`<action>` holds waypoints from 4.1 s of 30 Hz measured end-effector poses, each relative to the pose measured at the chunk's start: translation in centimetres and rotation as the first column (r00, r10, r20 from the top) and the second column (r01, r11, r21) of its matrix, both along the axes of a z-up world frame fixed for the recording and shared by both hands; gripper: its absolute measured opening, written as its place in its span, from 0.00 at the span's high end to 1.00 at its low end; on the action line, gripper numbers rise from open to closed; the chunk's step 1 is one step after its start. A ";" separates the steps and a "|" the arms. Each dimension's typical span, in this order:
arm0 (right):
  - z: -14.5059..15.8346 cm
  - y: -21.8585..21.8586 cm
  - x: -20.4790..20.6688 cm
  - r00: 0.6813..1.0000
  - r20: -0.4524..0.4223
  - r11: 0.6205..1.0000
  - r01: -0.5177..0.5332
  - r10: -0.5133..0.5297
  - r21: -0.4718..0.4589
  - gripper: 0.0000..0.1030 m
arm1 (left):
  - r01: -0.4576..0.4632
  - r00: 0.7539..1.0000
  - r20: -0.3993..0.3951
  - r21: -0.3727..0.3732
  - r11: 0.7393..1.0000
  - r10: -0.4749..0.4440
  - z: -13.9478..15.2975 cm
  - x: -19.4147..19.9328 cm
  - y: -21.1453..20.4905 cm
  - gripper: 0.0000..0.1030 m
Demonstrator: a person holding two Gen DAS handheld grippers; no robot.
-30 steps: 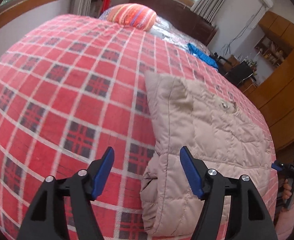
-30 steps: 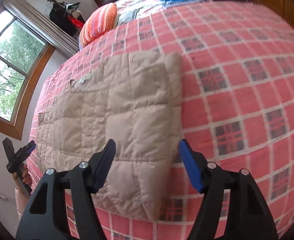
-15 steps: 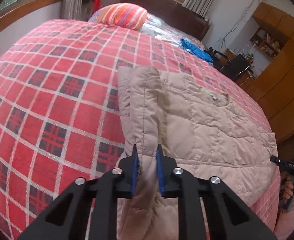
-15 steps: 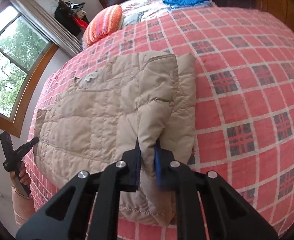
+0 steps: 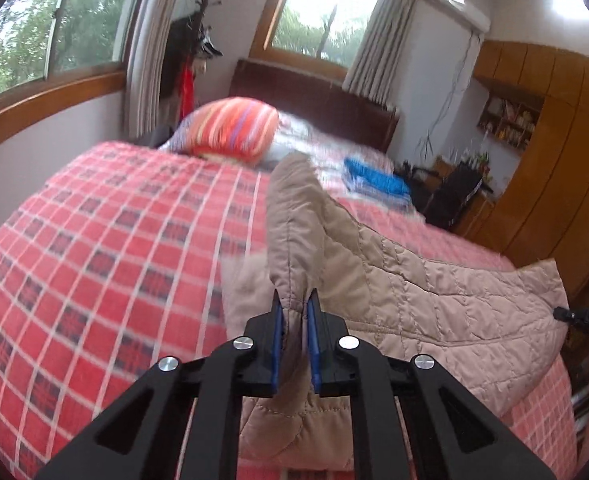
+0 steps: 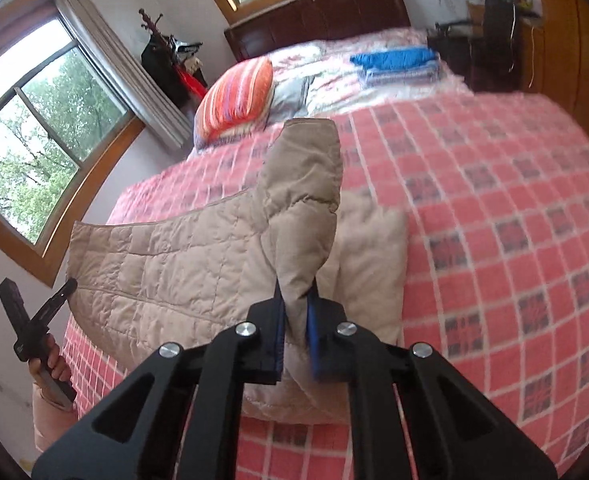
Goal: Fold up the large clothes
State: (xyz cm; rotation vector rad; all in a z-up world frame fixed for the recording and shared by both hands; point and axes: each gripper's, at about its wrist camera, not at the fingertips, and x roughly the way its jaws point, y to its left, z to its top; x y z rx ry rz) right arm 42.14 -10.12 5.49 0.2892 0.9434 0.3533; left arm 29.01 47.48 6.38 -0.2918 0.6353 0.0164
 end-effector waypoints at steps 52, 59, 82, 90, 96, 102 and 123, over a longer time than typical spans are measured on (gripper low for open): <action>-9.5 -1.4 -2.9 0.978 -0.194 0.992 -0.060 0.082 0.113 0.91 | 0.040 0.952 -0.287 -0.218 0.975 -0.103 -10.3 -1.3 3.1 0.90; -11.0 -2.3 -3.3 0.969 -0.228 0.992 -0.068 0.090 0.105 0.92 | 0.069 0.948 -0.284 -0.253 0.965 -0.143 -11.8 -2.5 4.2 0.92; -15.4 -0.9 -2.6 0.958 -0.285 0.998 -0.018 0.034 0.059 0.92 | 0.043 0.939 -0.332 -0.159 0.986 -0.094 -14.7 -2.1 2.9 0.90; -10.3 -2.0 -4.9 0.985 -0.170 0.999 0.005 0.003 0.048 0.39 | 0.036 0.964 -0.255 -0.139 0.990 -0.071 -10.6 -4.6 4.4 0.35; -8.8 -4.5 -3.5 0.985 -0.164 0.988 0.072 -0.049 0.139 0.33 | -0.017 0.973 -0.230 -0.212 0.977 -0.033 -9.2 -3.3 8.1 0.28; -10.2 -5.2 -0.4 0.975 -0.209 0.975 0.116 -0.075 0.191 0.32 | -0.064 0.968 -0.251 -0.284 0.957 -0.009 -9.7 0.8 9.9 0.28; -14.9 -3.4 4.7 0.960 -0.279 0.963 0.103 -0.031 0.248 0.25 | 0.034 0.934 -0.301 -0.465 0.885 -0.194 -15.4 8.3 6.1 0.27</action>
